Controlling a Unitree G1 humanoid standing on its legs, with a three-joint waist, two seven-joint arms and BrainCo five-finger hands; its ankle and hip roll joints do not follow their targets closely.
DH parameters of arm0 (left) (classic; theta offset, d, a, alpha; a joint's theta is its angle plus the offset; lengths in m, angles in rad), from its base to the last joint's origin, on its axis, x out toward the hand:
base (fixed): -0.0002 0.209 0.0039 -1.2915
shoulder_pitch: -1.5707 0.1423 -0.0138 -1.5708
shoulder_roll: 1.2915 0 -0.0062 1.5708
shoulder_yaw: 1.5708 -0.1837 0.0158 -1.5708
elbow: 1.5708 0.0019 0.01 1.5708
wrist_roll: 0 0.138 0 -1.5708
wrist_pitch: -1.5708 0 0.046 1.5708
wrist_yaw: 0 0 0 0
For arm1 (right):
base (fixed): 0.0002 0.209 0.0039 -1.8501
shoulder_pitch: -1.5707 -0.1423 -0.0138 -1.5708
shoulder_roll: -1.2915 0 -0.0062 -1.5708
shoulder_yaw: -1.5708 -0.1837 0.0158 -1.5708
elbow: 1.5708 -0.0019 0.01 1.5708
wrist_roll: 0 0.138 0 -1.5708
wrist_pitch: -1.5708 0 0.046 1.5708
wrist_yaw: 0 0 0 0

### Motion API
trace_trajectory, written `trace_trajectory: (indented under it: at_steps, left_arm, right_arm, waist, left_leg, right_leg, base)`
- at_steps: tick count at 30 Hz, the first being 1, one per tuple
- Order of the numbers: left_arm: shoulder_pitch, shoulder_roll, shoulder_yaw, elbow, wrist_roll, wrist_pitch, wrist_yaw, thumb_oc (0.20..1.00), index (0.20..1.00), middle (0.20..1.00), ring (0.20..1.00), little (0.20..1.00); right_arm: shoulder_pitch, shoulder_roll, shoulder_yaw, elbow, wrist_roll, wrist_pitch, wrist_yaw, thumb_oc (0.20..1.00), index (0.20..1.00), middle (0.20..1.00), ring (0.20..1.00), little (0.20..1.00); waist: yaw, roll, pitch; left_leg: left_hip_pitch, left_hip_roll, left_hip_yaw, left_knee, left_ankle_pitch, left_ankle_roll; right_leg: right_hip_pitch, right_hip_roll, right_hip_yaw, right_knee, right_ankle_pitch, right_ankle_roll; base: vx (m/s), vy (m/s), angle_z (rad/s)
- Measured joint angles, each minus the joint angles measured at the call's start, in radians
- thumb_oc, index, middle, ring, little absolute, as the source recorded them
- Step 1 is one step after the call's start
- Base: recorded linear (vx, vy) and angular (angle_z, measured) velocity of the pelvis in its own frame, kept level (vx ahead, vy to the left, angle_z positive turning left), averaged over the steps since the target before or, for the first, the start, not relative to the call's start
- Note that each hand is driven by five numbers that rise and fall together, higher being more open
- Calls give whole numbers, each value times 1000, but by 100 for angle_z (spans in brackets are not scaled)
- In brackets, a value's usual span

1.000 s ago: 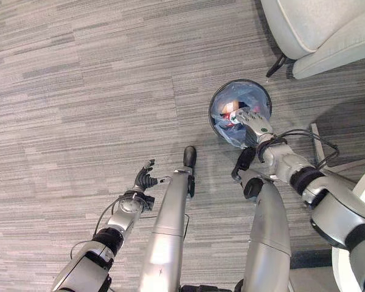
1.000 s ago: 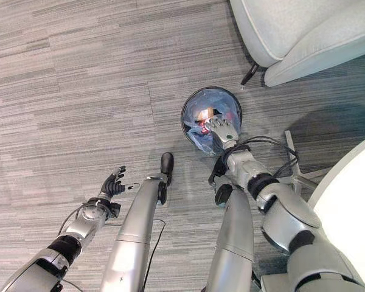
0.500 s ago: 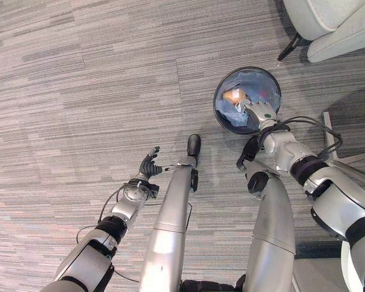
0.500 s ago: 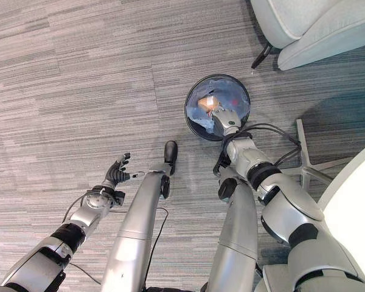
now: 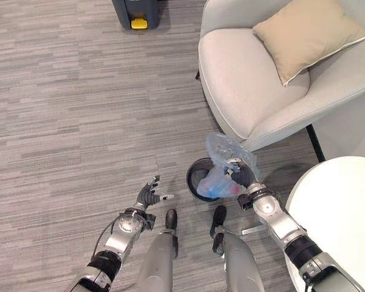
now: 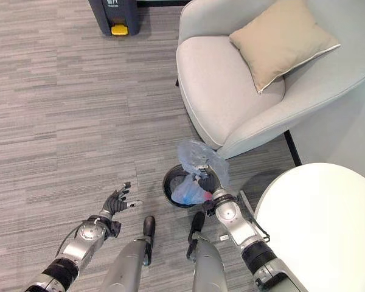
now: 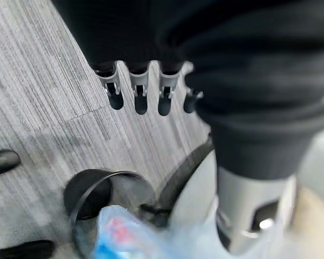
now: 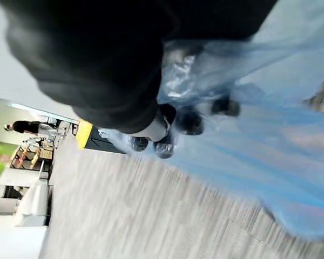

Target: Gather garbage on tea table into small bin, then transfer packed bag to large trash can.

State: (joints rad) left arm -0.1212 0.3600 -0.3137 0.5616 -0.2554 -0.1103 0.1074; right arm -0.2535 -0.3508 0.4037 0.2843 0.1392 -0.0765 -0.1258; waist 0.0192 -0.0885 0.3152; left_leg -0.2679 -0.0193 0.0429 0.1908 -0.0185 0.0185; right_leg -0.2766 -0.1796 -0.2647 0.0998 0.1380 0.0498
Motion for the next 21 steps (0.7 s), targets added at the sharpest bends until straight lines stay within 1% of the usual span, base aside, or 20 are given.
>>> trace_trajectory:
  at_steps: [1, 2, 3, 4, 5, 7, 8, 10, 11, 12, 13, 14, 15, 16, 17, 18, 19, 20, 21]
  left_arm:
    - [33, 4, 0, 2, 0, -2, 0, 1000, 1000, 1000, 1000, 1000]
    - [50, 10, -1, 4, 0, -2, 0, 1000, 1000, 1000, 1000, 1000]
    - [56, 13, 5, -2, 0, 1, -2, 1000, 1000, 1000, 1000, 1000]
    - [106, 21, 44, -54, 1, 0, -12, 1000, 1000, 1000, 1000, 1000]
    - [129, 29, 51, -76, 1, 0, -14, 1000, 1000, 1000, 1000, 1000]
    - [146, 41, 49, -84, 1, -1, -20, 1000, 1000, 1000, 1000, 1000]
    - [144, 40, 48, -84, 2, 0, -21, 1000, 1000, 1000, 1000, 1000]
    - [125, 35, 46, -86, 3, 0, -29, 1000, 1000, 1000, 1000, 1000]
    - [119, 34, 47, -86, 8, 0, -29, 1000, 1000, 1000, 1000, 1000]
    - [105, 32, 48, -90, 23, 1, -29, 1000, 1000, 1000, 1000, 1000]
    - [107, 41, 52, -127, 40, -1, -29, 1000, 1000, 1000, 1000, 1000]
    - [109, 52, 52, -154, 40, -2, -29, 1000, 1000, 1000, 1000, 1000]
    - [123, 63, 52, -190, 40, -1, -28, 1000, 1000, 1000, 1000, 1000]
    - [134, 70, 51, -212, 41, -2, -29, 1000, 1000, 1000, 1000, 1000]
    - [132, 59, 52, -215, 41, 0, -27, 1000, 1000, 1000, 1000, 1000]
    - [134, 51, 46, -226, 41, 1, -29, 1000, 1000, 1000, 1000, 1000]
    - [142, 44, 42, -253, 42, -3, -30, 1000, 1000, 1000, 1000, 1000]
    - [147, 45, 42, -266, 42, -3, -30, 1000, 1000, 1000, 1000, 1000]
    - [149, 44, 40, -266, 42, -2, -31, 1000, 1000, 1000, 1000, 1000]
  right_arm:
    - [13, 0, 0, -10, 1, -11, 8, 200, 200, 200, 200, 200]
    - [15, -2, -3, -13, 1, -26, 9, 200, 200, 200, 200, 200]
    - [21, -8, -22, -43, 7, -22, 20, 200, 200, 200, 200, 200]
    - [56, -10, -54, -111, 16, -22, 51, 200, 200, 200, 200, 200]
    - [72, -11, -64, -135, 19, -22, 58, 200, 200, 200, 200, 200]
    - [85, -17, -63, -143, 21, -27, 70, 200, 200, 200, 200, 200]
    - [85, -19, -64, -144, 21, -27, 75, 200, 200, 200, 200, 200]
    - [96, -26, -63, -144, 29, -26, 88, 200, 200, 200, 200, 200]
    - [97, -27, -61, -144, 34, -25, 91, 200, 200, 200, 200, 200]
    - [97, -34, -62, -145, 39, -26, 94, 200, 200, 200, 200, 200]
    - [103, -38, -65, -151, 40, -26, 94, 200, 200, 200, 200, 200]
    - [106, -38, -67, -162, 40, -26, 94, 200, 200, 200, 200, 200]
    - [98, -37, -70, -190, 41, -28, 94, 200, 200, 200, 200, 200]
    - [85, -35, -68, -199, 48, -30, 94, 200, 200, 200, 200, 200]
    - [64, -41, -66, -200, 63, -34, 92, 200, 200, 200, 200, 200]
    - [58, -46, -68, -202, 77, -35, 88, 200, 200, 200, 200, 200]
    - [54, -56, -65, -202, 80, -34, 85, 200, 200, 200, 200, 200]
    - [54, -62, -62, -202, 82, -34, 85, 200, 200, 200, 200, 200]
    - [54, -65, -61, -201, 88, -33, 85, 200, 200, 200, 200, 200]
  waist:
    - [1, 4, -19]
    - [-2, 9, -51]
    - [-13, 5, -60]
    - [-11, 2, -70]
    - [-13, 2, -81]
    - [-18, 1, -120]
    - [-17, 1, -121]
    - [-16, 10, -118]
    - [-15, 21, -112]
    - [-13, 41, -105]
    - [-9, 47, -107]
    - [7, 45, -107]
    - [40, 38, -111]
    - [58, 37, -113]
    - [67, 63, -106]
    - [64, 92, -107]
    - [75, 117, -106]
    - [75, 117, -106]
    - [75, 117, -105]
  left_leg:
    - [32, 0, 12, -13, -1, 0]
    - [31, -1, 19, -22, -8, -2]
    - [57, -4, 30, -38, -11, -1]
    - [131, -10, 53, -104, 11, 4]
    - [152, -11, 58, -114, 12, 5]
    - [152, -10, 72, -121, 10, 3]
    - [148, -9, 75, -113, 21, 15]
    - [144, 2, 71, -89, 20, 20]
    - [139, 17, 65, -88, 26, 31]
    - [134, 38, 42, -84, 33, 29]
    - [128, 49, 12, -76, 47, 20]
    - [127, 48, -2, -75, 54, 11]
    - [115, 49, -14, -74, 72, -6]
    - [103, 48, -12, -74, 81, -16]
    - [81, 58, -32, -73, 100, -38]
    - [60, 77, -50, -82, 127, -60]
    - [48, 106, -68, -122, 146, -86]
    - [39, 116, -86, -135, 158, -102]
    - [30, 125, -92, -143, 154, -113]
  right_leg:
    - [30, 1, 13, -18, 2, 4]
    - [26, 1, 19, -21, -7, 15]
    - [39, 1, 23, -31, -8, 22]
    - [86, 12, 50, -72, 28, 18]
    - [103, 12, 52, -82, 30, 19]
    - [97, 12, 61, -87, 24, 33]
    - [95, 14, 77, -73, 39, 26]
    - [80, 21, 119, -26, 43, 43]
    - [75, 26, 144, 20, 10, 76]
    - [40, 47, 185, 201, -111, 96]
    - [32, 88, 235, 387, -207, 112]
    - [49, 111, 261, 455, -261, 115]
    - [123, 139, 267, 379, -335, 79]
    - [172, 140, 253, 265, -352, 46]
    - [212, 174, 252, 159, -325, -14]
    - [228, 207, 252, 100, -298, -10]
    - [228, 249, 255, 52, -248, -46]
    - [214, 255, 247, 56, -243, -56]
    - [204, 263, 234, 57, -245, -72]
  base:
    - [109, 127, -34]
    - [142, 162, -29]
    - [96, 103, -41]
    - [37, 95, -43]
    - [-39, 77, -39]
    - [-145, 52, -15]
    - [-207, 34, -5]
    - [-224, -9, 10]
    - [-201, -55, 28]
    - [-203, -89, 53]
    - [-181, -116, 57]
    - [-284, -194, 50]
    - [-291, -216, 18]
    - [-238, -164, 9]
    - [-184, -122, 21]
    - [-148, -88, 48]
    - [-365, -121, 54]
    - [-378, -62, 44]
    - [-335, -33, 31]
